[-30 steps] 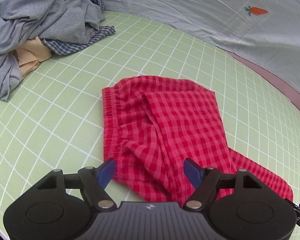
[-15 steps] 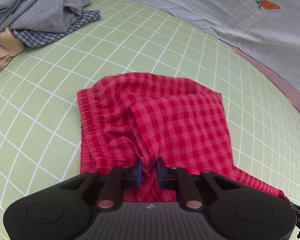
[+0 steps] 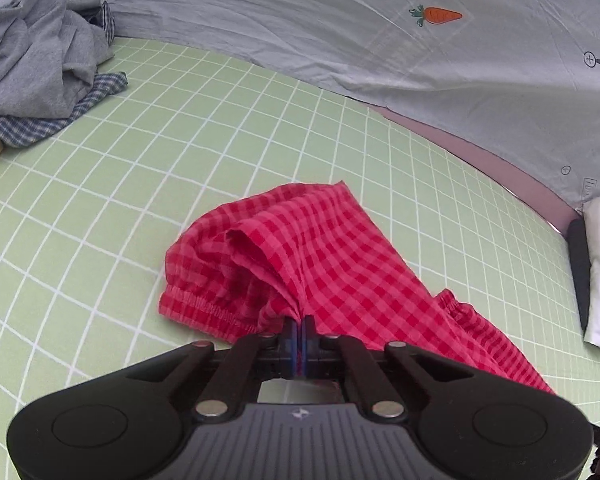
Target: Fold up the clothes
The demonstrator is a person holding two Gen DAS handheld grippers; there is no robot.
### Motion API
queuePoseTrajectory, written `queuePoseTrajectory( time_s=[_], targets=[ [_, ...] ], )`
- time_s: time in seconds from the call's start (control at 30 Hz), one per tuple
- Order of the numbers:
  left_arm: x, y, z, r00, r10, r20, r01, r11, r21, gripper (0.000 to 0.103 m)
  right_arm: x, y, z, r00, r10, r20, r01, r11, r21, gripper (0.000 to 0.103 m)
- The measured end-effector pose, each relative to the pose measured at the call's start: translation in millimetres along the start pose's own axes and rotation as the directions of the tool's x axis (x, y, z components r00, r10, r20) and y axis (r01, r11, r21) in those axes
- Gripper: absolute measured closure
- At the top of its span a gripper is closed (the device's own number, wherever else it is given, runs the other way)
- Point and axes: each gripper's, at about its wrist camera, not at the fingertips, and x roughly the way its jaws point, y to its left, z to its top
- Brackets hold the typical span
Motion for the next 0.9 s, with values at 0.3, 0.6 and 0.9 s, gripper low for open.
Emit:
queuePoseTrajectory(
  time_s=[0.3, 0.6, 0.9],
  targets=[
    [-31.0, 50.7, -47.7, 0.994, 0.097, -0.055, -0.103, 0.987, -0.123, 0.100, -17.0, 5.4, -46.6, 0.999, -0.012, -0.031, 0.009, 0.994, -0.106, 0.096],
    [-72.0, 82.0, -59.4, 0.983, 0.178, 0.037, -0.167, 0.966, -0.195, 0.059, -44.5, 26.4, -40.2, 0.995, 0.090, 0.041, -0.082, 0.984, -0.157, 0.047],
    [-40.9, 68.6, -23.3, 0.992, 0.123, 0.022, -0.118, 0.983, -0.141, 0.054, -46.5, 92.9, -6.5, 0.951, 0.299, 0.079, -0.274, 0.934, -0.229, 0.037]
  ],
)
